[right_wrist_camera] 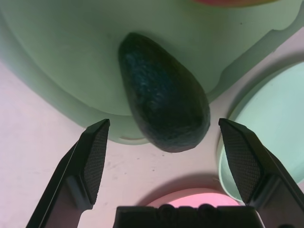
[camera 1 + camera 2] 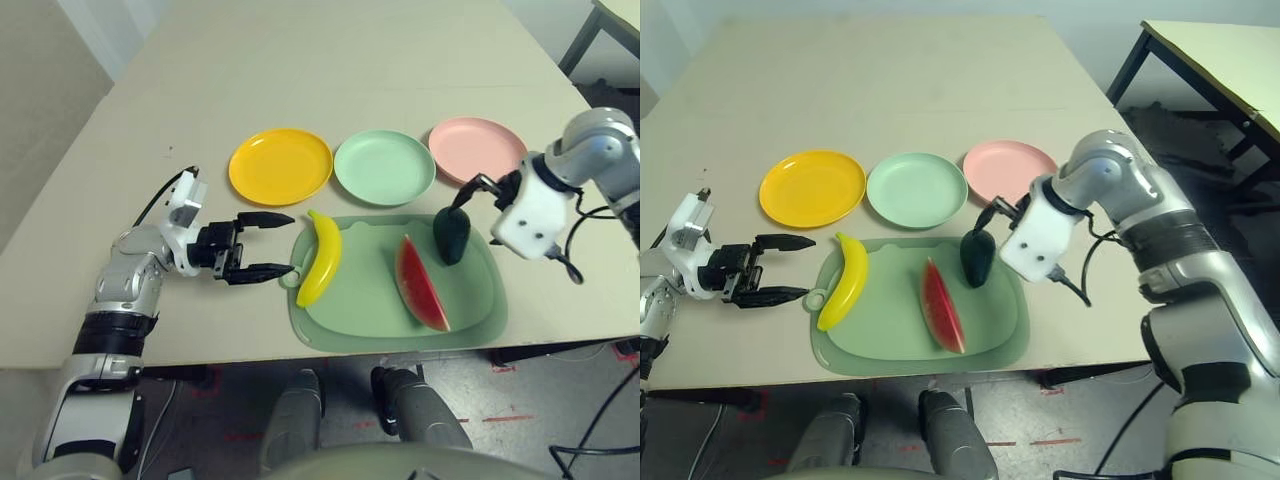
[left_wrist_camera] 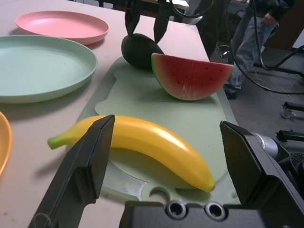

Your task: Place the fruits into color-matched plates.

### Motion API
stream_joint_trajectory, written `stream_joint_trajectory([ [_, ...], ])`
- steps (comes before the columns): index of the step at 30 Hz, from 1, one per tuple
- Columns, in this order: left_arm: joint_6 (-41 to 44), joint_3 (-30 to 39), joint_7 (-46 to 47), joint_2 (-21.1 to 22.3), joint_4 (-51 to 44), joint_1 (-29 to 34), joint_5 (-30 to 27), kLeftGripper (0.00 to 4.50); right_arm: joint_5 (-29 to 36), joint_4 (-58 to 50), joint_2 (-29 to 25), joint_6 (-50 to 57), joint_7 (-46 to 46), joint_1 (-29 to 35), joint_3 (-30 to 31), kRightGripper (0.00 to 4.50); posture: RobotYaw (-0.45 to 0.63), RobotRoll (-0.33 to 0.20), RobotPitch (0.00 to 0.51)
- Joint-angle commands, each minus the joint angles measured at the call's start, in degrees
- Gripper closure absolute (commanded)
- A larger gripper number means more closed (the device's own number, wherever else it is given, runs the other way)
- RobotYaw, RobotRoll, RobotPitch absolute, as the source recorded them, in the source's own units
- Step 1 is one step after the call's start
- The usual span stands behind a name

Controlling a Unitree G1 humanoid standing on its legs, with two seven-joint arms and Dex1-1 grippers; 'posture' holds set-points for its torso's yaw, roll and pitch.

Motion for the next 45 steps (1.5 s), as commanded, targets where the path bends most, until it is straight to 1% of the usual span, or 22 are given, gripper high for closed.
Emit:
stream_joint_trajectory([
  [1, 0.52, 0.24, 0.42, -0.37, -1.44, 0.81, 0.26, 0.0, -1.1, 0.94, 0.63, -0.51, -0.6, -0.62, -0.13, 0.01, 0.0, 0.0, 0.177],
  [11, -0.03, 1.34, 3.27, -1.84, -1.69, 0.21, 0.16, 0.0, -2.82, 3.17, 2.58, -1.11, -2.02, -0.1, 0.44, 0.01, 0.02, 0.0, 0.179],
  [18, -0.41, 1.83, 3.82, -1.62, -2.05, 0.73, 0.38, 0.0, -4.57, 4.29, 3.8, -0.79, -3.36, -0.07, 0.52, 0.01, 0.02, 0.0, 0.182],
  [29, -2.2, 1.44, 3.34, -1.63, -0.95, 0.4, 1.33, 0.0, -4.41, 3.96, 2.92, 1.26, -2.49, 0.04, 0.13, 0.01, 0.02, 0.0, 0.175],
  [32, -2.97, 1.64, 3.37, -1.75, -0.03, -0.37, 1.54, 0.0, -4.07, 3.61, 2.62, 1.83, -2.04, 0.28, 0.02, 0.43, 0.01, 0.0, 0.174],
  [34, -3.67, 1.72, 3.37, -1.8, 0.81, -1.05, 1.79, 0.0, -3.64, 3.11, 2.51, 2.33, -1.68, 0.53, -0.1, 1.07, 0.01, 0.0, 0.173],
  [38, -5.6, 2.12, 3.43, -1.84, 3.21, -2.67, 2.2, 0.0, -3.77, 2.66, 2.41, 3.45, -1.66, 0.61, -0.34, 2.65, 0.01, 0.0, 0.173],
  [41, -6.29, 2.28, 3.22, -1.69, 4.55, -3.51, 2.27, 0.0, -4.14, 2.97, 2.27, 3.16, -1.8, 0.1, -0.32, 3.66, 0.01, 0.0, 0.172],
  [43, -6.59, 2.24, 3.04, -1.6, 5.05, -3.7, 2.33, 0.0, -4.24, 3.15, 2.12, 3.01, -1.79, -0.04, -0.3, 4.42, 0.01, 0.0, 0.17],
  [45, -6.76, 2.19, 2.99, -1.59, 5.23, -3.7, 2.36, 0.0, -4.23, 3.12, 2.0, 2.91, -1.78, 0.06, -0.27, 4.46, 0.01, 0.0, 0.168],
])
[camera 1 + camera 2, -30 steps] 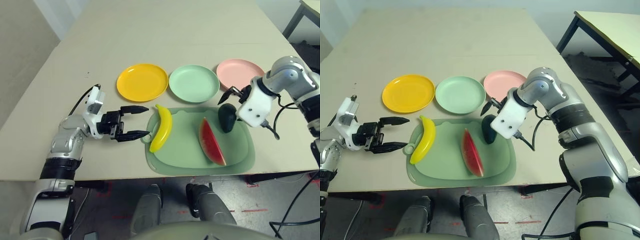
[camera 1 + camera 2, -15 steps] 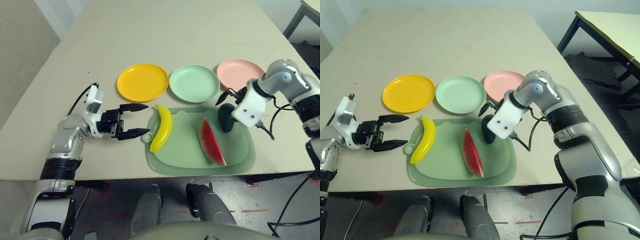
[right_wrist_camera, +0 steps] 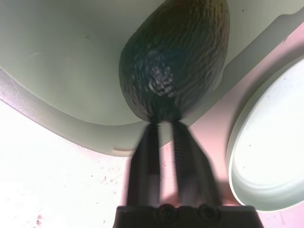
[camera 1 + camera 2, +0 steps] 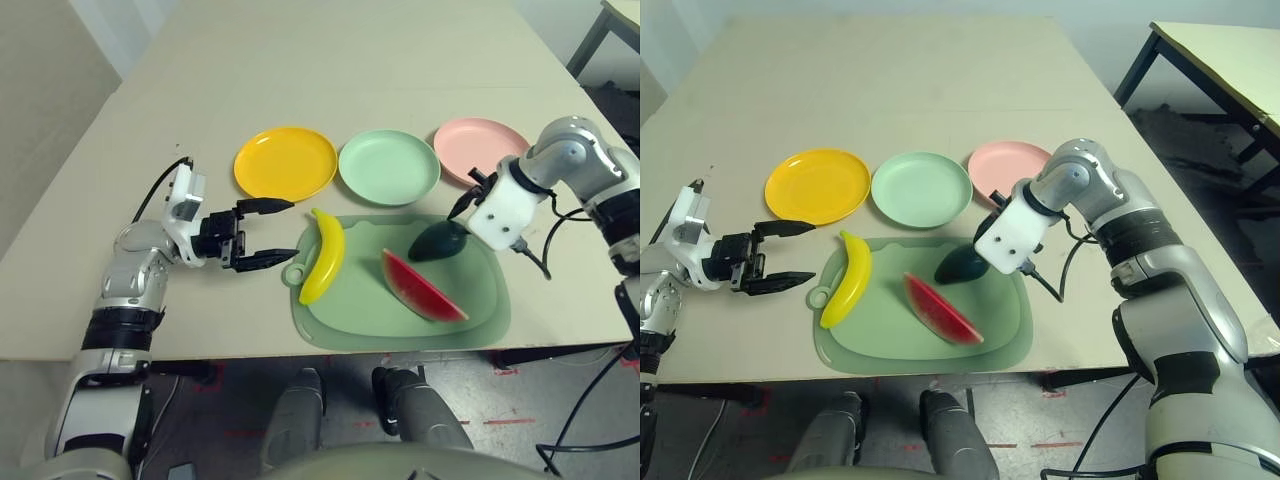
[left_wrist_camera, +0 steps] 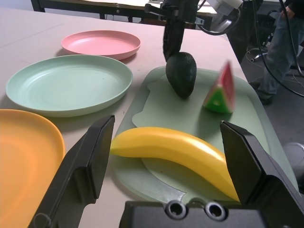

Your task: Place the fruits into color-matched plates.

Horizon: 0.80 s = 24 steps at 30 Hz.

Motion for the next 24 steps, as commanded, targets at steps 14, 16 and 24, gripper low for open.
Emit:
stream_joint_trajectory([
  [14, -1.44, 0.26, -1.21, 0.13, 1.4, 0.26, 1.77, 0.0, -2.48, 0.87, -1.33, 6.15, -0.24, -3.93, -1.66, 1.37, 0.0, 0.0, 0.165],
  [16, -1.57, 0.21, -1.34, 0.1, 1.64, 0.18, 1.85, 0.0, -1.91, -0.49, -1.67, 10.26, 0.68, -4.33, -2.24, 0.69, -0.01, 0.0, 0.164],
  [24, -2.3, -0.26, -1.99, -0.45, 3.15, -0.57, 2.24, 0.0, 3.38, -14.41, -4.16, 28.51, 5.35, -0.89, -3.48, 0.04, -0.02, 0.0, 0.165],
])
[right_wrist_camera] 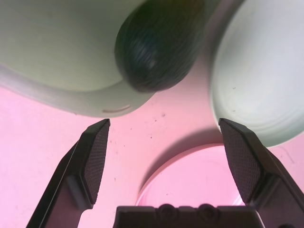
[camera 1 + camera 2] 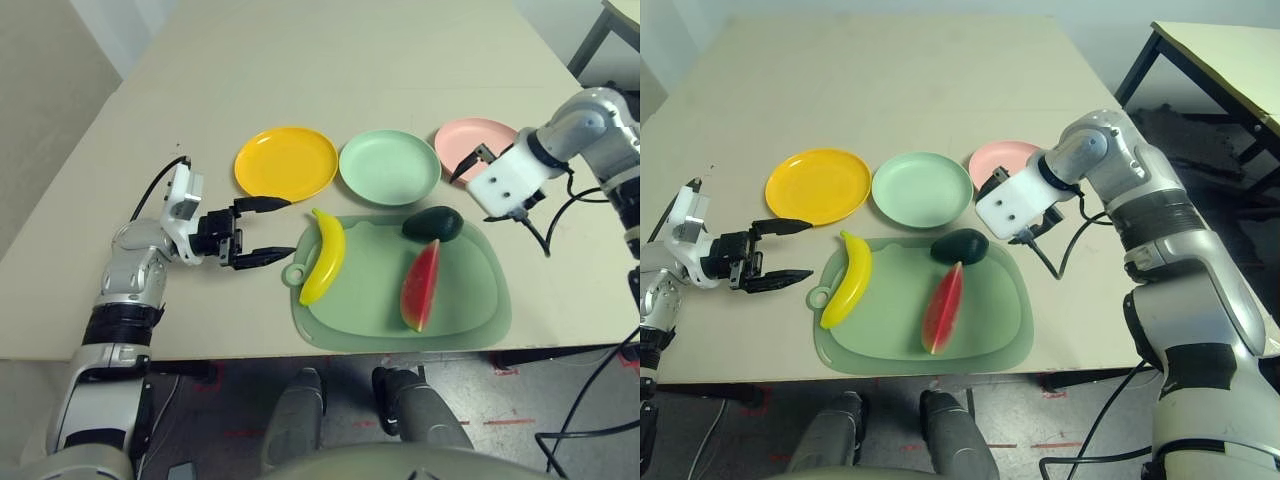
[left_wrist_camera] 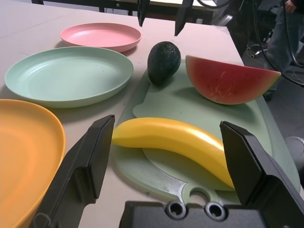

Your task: Place the fruits into color-matched plates.

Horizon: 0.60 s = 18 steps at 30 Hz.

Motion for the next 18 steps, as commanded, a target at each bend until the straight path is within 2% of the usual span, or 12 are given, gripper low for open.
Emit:
stream_joint_trajectory([
  [1, -0.87, -0.32, -0.76, -0.39, 0.82, -0.28, 1.13, 0.0, 2.61, -5.75, -1.47, 6.72, 0.82, 2.47, -0.34, 0.04, -0.02, 0.0, 0.165],
  [7, -1.38, -0.29, -1.06, -0.39, 1.53, -0.61, 1.51, 0.0, 4.52, -12.12, -2.26, 17.81, 0.82, 4.24, -0.15, 0.04, -0.01, 0.0, 0.164],
  [11, -1.5, -0.08, -1.18, -0.16, 1.59, -0.4, 1.63, 0.0, 6.57, -19.06, -2.21, 31.92, 0.82, 5.14, -0.14, 0.04, -0.01, 0.0, 0.163],
  [18, -1.64, -0.07, -1.31, -0.24, 1.51, -0.03, 1.96, 0.0, 5.94, -27.55, 0.0, 55.72, -0.2, 5.46, -1.2, 0.04, -0.01, 0.0, 0.166],
])
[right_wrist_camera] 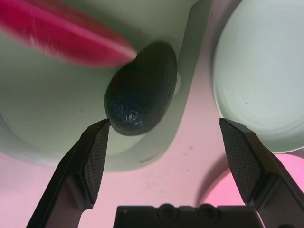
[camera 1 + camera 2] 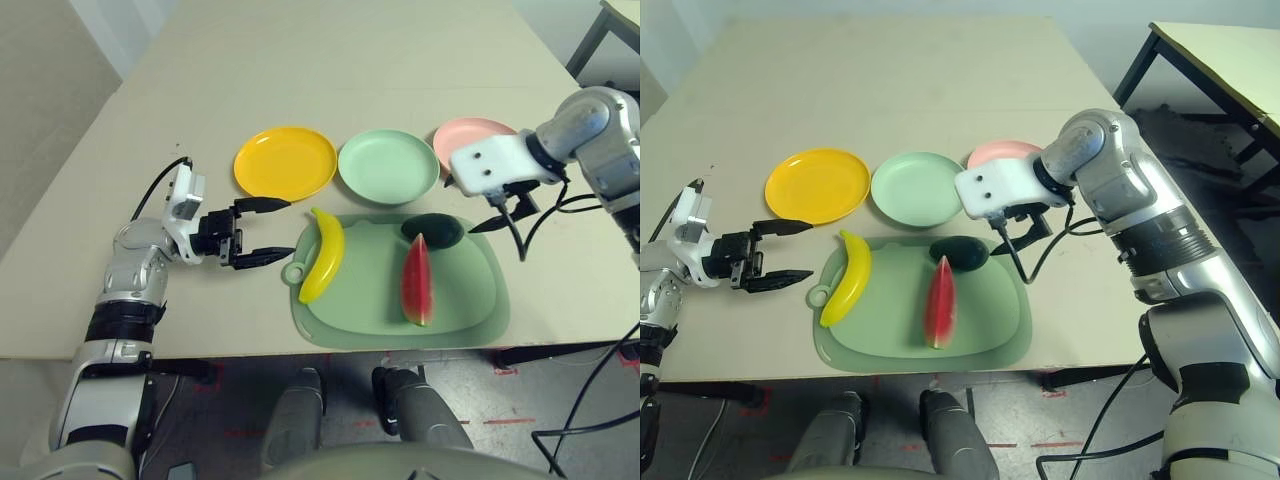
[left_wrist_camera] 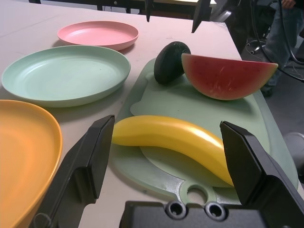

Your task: Place the fruits into color-matched plates.

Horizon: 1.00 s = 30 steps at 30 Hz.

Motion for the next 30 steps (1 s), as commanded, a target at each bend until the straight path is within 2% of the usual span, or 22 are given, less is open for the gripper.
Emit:
stream_joint_trajectory([
  [1, -0.64, -0.04, -0.54, -0.03, 0.33, 0.68, 0.77, 0.0, -0.01, -4.71, 0.49, 12.64, -0.37, 0.73, -0.78, 0.04, -0.01, 0.0, 0.166],
  [6, -0.75, -0.03, -0.58, -0.05, 0.25, 1.03, 0.83, 0.0, 0.23, -10.14, 0.08, 26.88, -1.07, 1.04, 0.7, 0.04, -0.01, 0.0, 0.163],
  [10, -0.96, -0.14, -0.57, -0.13, 0.35, 1.02, 1.04, 0.0, 0.02, -12.68, -0.78, 32.05, -2.16, 1.51, 2.23, 0.04, -0.01, 0.0, 0.162],
  [21, -1.32, -0.26, -0.53, -0.54, 0.3, 1.05, 1.55, 0.0, -1.53, -11.36, -1.55, 29.23, -6.57, 4.31, 4.9, 0.04, -0.01, 0.0, 0.162],
  [30, -1.21, -0.24, -0.64, 0.02, -0.39, 1.54, 1.73, 0.0, -3.6, -6.05, 1.52, 24.06, -9.68, 4.17, 5.53, 0.04, -0.01, 0.0, 0.169],
])
